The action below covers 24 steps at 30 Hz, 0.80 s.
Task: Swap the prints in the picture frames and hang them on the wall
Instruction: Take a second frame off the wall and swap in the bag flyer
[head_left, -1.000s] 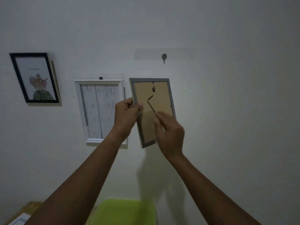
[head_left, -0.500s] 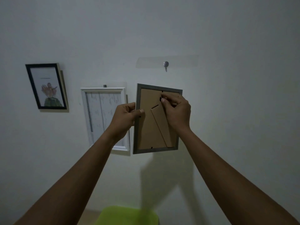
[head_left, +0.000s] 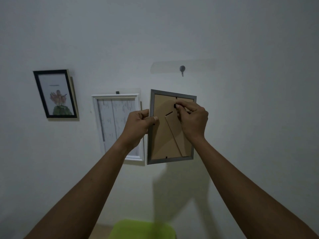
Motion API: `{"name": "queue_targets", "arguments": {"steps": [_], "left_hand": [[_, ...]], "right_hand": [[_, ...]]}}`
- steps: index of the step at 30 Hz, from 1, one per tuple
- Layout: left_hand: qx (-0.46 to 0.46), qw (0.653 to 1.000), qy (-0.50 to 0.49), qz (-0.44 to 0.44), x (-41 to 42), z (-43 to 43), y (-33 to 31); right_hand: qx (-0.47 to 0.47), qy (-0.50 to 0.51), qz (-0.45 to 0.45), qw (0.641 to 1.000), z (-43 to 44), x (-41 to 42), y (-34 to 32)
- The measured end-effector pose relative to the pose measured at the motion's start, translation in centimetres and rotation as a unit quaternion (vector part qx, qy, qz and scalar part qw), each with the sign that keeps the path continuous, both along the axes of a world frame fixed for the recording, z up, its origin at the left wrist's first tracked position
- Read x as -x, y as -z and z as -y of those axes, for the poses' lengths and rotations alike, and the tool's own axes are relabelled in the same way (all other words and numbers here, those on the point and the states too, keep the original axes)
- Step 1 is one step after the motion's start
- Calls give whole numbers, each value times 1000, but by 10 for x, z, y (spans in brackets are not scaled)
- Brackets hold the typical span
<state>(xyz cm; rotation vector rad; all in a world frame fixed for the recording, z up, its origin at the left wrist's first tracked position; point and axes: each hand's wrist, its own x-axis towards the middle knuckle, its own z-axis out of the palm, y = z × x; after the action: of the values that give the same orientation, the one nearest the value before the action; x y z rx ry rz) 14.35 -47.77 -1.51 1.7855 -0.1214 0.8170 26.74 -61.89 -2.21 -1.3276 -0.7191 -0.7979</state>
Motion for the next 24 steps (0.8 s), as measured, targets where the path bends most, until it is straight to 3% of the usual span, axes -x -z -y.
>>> {"name": "queue_targets", "arguments": {"steps": [8, 15, 19, 24], "left_hand": [[18, 999, -32, 4, -2, -5, 1], [91, 992, -87, 31, -15, 4, -9], [99, 988, -118, 30, -21, 16, -15], [75, 992, -71, 74, -14, 34, -29]], "right_hand": [[35, 23, -27, 999, -7, 15, 8], [154, -12, -60, 986, -19, 59, 78], [199, 63, -25, 978, -26, 67, 89], [116, 133, 101, 979, -21, 74, 71]]}}
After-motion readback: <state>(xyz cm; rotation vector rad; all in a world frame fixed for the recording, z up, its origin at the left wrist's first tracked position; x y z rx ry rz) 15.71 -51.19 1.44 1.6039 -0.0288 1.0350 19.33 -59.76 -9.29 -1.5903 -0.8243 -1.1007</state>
